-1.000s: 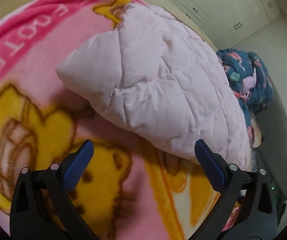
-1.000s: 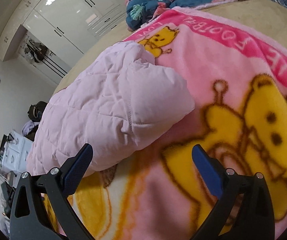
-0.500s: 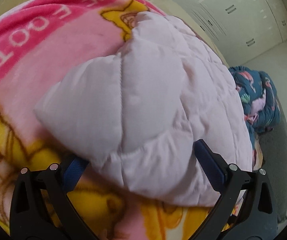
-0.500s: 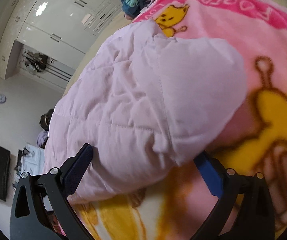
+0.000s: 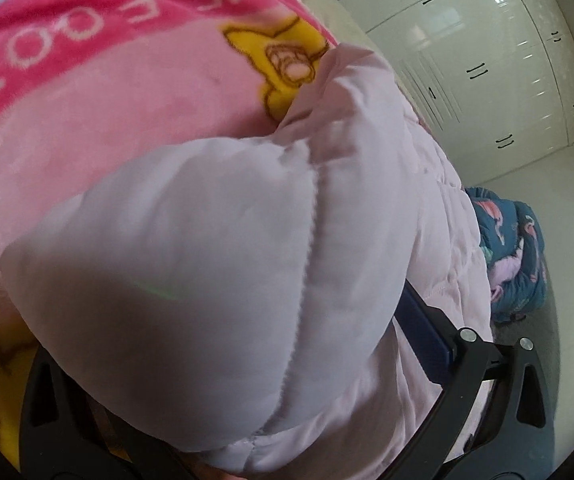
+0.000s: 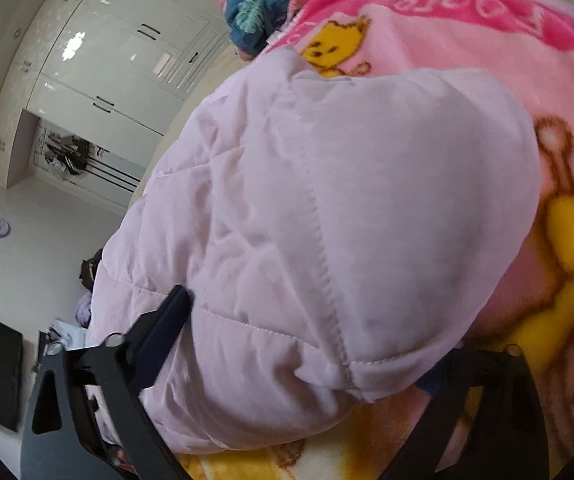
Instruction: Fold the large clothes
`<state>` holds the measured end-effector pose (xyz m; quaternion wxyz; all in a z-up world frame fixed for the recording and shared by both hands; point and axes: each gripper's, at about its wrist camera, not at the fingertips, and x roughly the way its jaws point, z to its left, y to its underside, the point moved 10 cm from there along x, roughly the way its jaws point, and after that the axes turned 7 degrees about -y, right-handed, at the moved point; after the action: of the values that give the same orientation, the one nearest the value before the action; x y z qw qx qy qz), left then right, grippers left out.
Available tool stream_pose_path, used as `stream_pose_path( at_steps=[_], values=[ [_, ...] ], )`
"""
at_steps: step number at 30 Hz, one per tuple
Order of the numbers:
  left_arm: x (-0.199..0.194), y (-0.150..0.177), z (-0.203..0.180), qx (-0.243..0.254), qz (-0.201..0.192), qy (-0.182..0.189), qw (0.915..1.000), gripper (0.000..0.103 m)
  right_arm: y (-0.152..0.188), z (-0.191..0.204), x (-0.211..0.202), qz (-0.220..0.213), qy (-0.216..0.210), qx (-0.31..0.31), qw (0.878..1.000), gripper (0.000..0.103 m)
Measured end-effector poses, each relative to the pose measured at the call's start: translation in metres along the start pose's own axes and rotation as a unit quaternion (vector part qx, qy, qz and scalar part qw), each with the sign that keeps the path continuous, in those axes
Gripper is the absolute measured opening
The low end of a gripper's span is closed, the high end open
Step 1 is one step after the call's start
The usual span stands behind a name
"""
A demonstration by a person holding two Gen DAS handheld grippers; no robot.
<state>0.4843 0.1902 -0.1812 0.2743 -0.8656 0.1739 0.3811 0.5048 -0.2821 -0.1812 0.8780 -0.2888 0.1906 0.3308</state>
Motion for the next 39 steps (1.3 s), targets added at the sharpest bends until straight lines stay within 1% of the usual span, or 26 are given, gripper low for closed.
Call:
stream_pose_path(
  at_steps=[1,2,3,4,5,6,8,9,11,12,13,14,17,19,20,21,22,23,26,28,29,31,35,39],
  values=[
    [-0.002,0.000,-0.003,0.008,-0.008,-0.008,0.9999,0.095,-0.001,0.003,0.000,-0.004,0.005,-0.016,1.000,0.083],
    [-0.003,0.000,-0.006,0.023,-0.016,-0.019,0.9994,0.092,-0.002,0.007,0.000,-0.007,0.010,-0.031,0.999,0.076],
    [-0.005,0.001,-0.012,0.043,-0.025,-0.031,0.9983,0.090,-0.003,0.012,-0.001,-0.010,0.017,-0.052,0.998,0.072],
    [-0.007,0.001,-0.018,0.064,-0.036,-0.038,0.9966,0.086,-0.003,0.017,-0.001,-0.010,0.022,-0.071,0.997,0.063],
    [-0.009,0.001,-0.022,0.081,-0.041,-0.042,0.9950,0.079,-0.004,0.022,-0.001,-0.009,0.030,-0.096,0.995,0.057],
    [-0.012,0.002,-0.028,0.109,-0.049,-0.048,0.9917,0.075,-0.004,0.027,-0.001,-0.008,0.036,-0.120,0.992,0.054],
    [-0.019,0.001,-0.038,0.153,-0.060,-0.058,0.9848,0.061,-0.003,0.037,-0.001,-0.007,0.050,-0.169,0.984,0.045],
    [-0.022,0.001,-0.045,0.181,-0.065,-0.064,0.9793,0.058,-0.003,0.045,-0.001,-0.006,0.063,-0.206,0.976,0.043],
    [-0.028,0.002,-0.055,0.227,-0.075,-0.078,0.9679,0.047,0.000,0.056,0.002,-0.006,0.080,-0.255,0.964,0.036],
    [-0.031,0.000,-0.057,0.243,-0.078,-0.082,0.9634,0.045,0.001,0.064,0.002,-0.007,0.093,-0.293,0.951,0.035],
    [-0.033,0.001,-0.061,0.260,-0.082,-0.086,0.9583,0.040,0.002,0.070,0.001,-0.008,0.100,-0.316,0.943,0.033],
    [-0.038,0.001,-0.065,0.273,-0.087,-0.087,0.9542,0.037,0.003,0.076,0.000,-0.010,0.107,-0.344,0.933,0.031],
    [-0.053,0.001,-0.073,0.304,-0.104,-0.086,0.9430,0.031,0.005,0.091,-0.007,-0.022,0.121,-0.400,0.908,0.030],
    [-0.062,0.002,-0.082,0.319,-0.116,-0.084,0.9369,0.030,0.005,0.102,-0.011,-0.034,0.122,-0.430,0.894,0.029],
    [-0.068,0.002,-0.086,0.326,-0.122,-0.082,0.9339,0.029,0.008,0.105,-0.015,-0.037,0.120,-0.437,0.891,0.028],
    [-0.071,0.001,-0.089,0.331,-0.127,-0.081,0.9315,0.029,0.009,0.112,-0.019,-0.043,0.119,-0.449,0.884,0.028],
    [-0.075,0.001,-0.093,0.338,-0.132,-0.079,0.9284,0.028,0.011,0.120,-0.023,-0.047,0.120,-0.466,0.875,0.028],
    [-0.081,0.001,-0.097,0.345,-0.138,-0.078,0.9250,0.028,0.011,0.124,-0.025,-0.049,0.120,-0.475,0.871,0.028],
    [-0.095,0.001,-0.107,0.356,-0.147,-0.071,0.9203,0.027,0.017,0.138,-0.033,-0.052,0.117,-0.502,0.855,0.027],
    [-0.104,0.003,-0.110,0.364,-0.155,-0.071,0.9158,0.027,0.019,0.142,-0.039,-0.052,0.112,-0.513,0.849,0.027],
    [-0.110,0.005,-0.112,0.367,-0.157,-0.069,0.9142,0.026,0.017,0.144,-0.041,-0.052,0.109,-0.515,0.848,0.027],
    [-0.118,0.007,-0.113,0.370,-0.161,-0.067,0.9124,0.026,0.017,0.148,-0.047,-0.052,0.103,-0.524,0.844,0.027],
    [-0.140,0.017,-0.104,0.373,-0.167,-0.059,0.9106,0.026,0.024,0.154,-0.065,-0.052,0.093,-0.537,0.837,0.027],
    [-0.165,0.038,-0.086,0.374,-0.167,-0.053,0.9107,0.026,0.042,0.150,-0.090,-0.046,0.080,-0.543,0.834,0.027]
  ],
)
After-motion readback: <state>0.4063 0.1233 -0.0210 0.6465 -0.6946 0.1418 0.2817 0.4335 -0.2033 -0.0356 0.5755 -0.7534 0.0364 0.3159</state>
